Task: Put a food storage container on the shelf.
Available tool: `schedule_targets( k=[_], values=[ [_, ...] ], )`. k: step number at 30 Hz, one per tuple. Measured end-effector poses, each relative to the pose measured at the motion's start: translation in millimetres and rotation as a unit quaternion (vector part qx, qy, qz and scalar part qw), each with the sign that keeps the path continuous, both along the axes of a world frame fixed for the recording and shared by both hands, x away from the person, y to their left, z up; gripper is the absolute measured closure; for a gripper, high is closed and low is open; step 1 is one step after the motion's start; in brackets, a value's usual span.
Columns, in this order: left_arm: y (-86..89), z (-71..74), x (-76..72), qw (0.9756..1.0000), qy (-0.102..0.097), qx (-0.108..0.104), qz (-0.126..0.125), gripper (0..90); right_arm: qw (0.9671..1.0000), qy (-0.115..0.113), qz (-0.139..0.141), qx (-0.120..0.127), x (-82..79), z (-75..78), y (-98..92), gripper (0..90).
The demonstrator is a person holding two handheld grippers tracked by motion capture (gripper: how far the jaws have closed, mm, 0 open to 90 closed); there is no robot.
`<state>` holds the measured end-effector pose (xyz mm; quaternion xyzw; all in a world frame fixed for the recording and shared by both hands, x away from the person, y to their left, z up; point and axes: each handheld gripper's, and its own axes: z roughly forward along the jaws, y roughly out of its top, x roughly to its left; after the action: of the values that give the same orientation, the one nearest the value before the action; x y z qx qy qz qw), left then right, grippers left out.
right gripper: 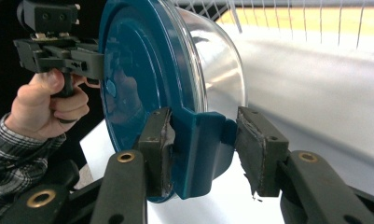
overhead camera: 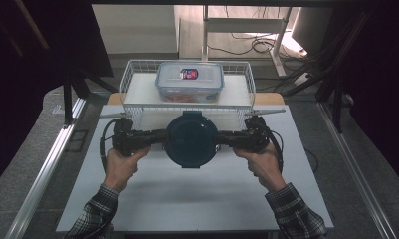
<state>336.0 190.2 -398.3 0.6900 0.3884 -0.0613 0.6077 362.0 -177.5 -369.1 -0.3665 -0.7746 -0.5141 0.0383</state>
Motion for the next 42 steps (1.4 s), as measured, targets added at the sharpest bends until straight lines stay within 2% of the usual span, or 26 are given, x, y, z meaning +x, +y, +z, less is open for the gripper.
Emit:
schedule_targets(
  k=[2,3,4,5,6,7,8,9,11,13,14,15,16,17,18,21,31,32,34,37,38,40,42],
  values=[
    [1.2,7.4,4.2,1.0,-0.003,-0.004,0.001,57.3,1.0,-0.007,-0.001,0.004,6.1,14.3,1.1,56.8],
    [2.3,13.7,7.8,0.9999,-0.006,-0.008,0.001,57.3,1.0,-0.008,-0.001,0.005,7.7,18.1,1.4,56.8],
    [2.3,13.7,7.8,0.9999,-0.006,-0.008,0.001,57.3,1.0,-0.008,-0.001,0.005,7.7,18.1,1.4,56.8],
    [3.3,18.1,10.5,0.9999,-0.007,-0.01,0.001,57.3,0.9999,-0.015,-0.003,0.007,12.0,28.5,2.4,57.1],
    [3.9,20.7,12.2,0.9999,-0.007,-0.012,0.001,57.3,0.9999,-0.015,-0.003,0.007,12.0,28.5,2.4,57.1],
    [5.5,27.5,16.4,0.9998,-0.008,-0.017,0.002,57.3,0.9998,-0.019,-0.003,0.01,15.8,37.3,3.5,57.2],
    [5.5,27.5,16.4,0.9998,-0.008,-0.017,0.002,57.3,0.9998,-0.019,-0.003,0.01,15.8,37.3,3.5,57.2],
    [7.1,34.1,21.0,0.9997,-0.008,-0.021,0.003,57.2,0.9996,-0.025,-0.003,0.009,19.8,45.4,4.9,57.2],
    [8.0,37.5,23.3,0.9997,-0.008,-0.022,0.003,57.2,0.9996,-0.026,-0.004,0.01,21.3,48.3,5.5,57.3],
    [10.5,49.7,29.6,0.9997,-0.013,-0.022,0.006,57.2,0.9995,-0.029,-0.005,0.011,28.0,60.7,8.2,57.2],
    [10.5,49.7,29.6,0.9997,-0.013,-0.022,0.006,57.2,0.9995,-0.029,-0.005,0.012,29.6,63.5,8.8,57.2],
    [12.9,59.4,35.0,0.9996,-0.018,-0.019,0.005,57.3,0.9994,-0.032,-0.005,0.013,32.5,68.0,9.8,57.2],
    [12.9,59.4,35.0,0.9996,-0.018,-0.019,0.005,57.2,0.9993,-0.035,-0.004,0.014,34.8,71.6,10.7,57.2],
    [14.6,66.6,39.3,0.9996,-0.019,-0.02,0.005,57.3,0.9993,-0.035,-0.005,0.015,36.9,75.4,11.8,57.2],
    [14.6,66.6,39.3,0.9996,-0.019,-0.02,0.005,57.2,0.9993,-0.035,-0.005,0.015,36.9,75.4,11.8,57.2],
    [18.9,80.0,49.9,0.9995,-0.023,-0.021,0.004,57.2,0.9989,-0.042,-0.008,0.017,45.3,89.9,15.7,57.2],
    [24.0,105.5,76.7,0.9991,-0.027,-0.031,0.002,57.2,0.9982,-0.051,-0.02,0.025,68.1,119.7,21.2,57.2],
    [24.2,111.8,82.0,0.9991,-0.03,-0.03,0.003,57.3,0.998,-0.053,-0.02,0.026,70.1,121.4,21.1,57.2],
    [24.4,114.1,84.0,0.999,-0.033,-0.029,0.003,57.2,0.998,-0.052,-0.022,0.028,73.0,124.2,21.3,57.2],
    [25.1,125.6,93.4,0.9989,-0.039,-0.024,0.007,57.2,0.9977,-0.055,-0.024,0.033,82.9,131.6,22.0,57.1],
    [25.1,125.6,93.4,0.9989,-0.039,-0.024,0.007,57.2,0.9977,-0.055,-0.024,0.033,82.9,131.6,22.0,57.1],
    [25.1,131.3,98.6,0.9984,-0.053,-0.016,0.013,57.1,0.9976,-0.055,-0.024,0.035,90.0,134.7,23.1,56.9],
    [25.4,132.4,101.8,0.9984,-0.052,-0.015,0.014,57.1,0.9976,-0.055,-0.027,0.034,94.1,135.8,24.1,56.7]
  ],
)
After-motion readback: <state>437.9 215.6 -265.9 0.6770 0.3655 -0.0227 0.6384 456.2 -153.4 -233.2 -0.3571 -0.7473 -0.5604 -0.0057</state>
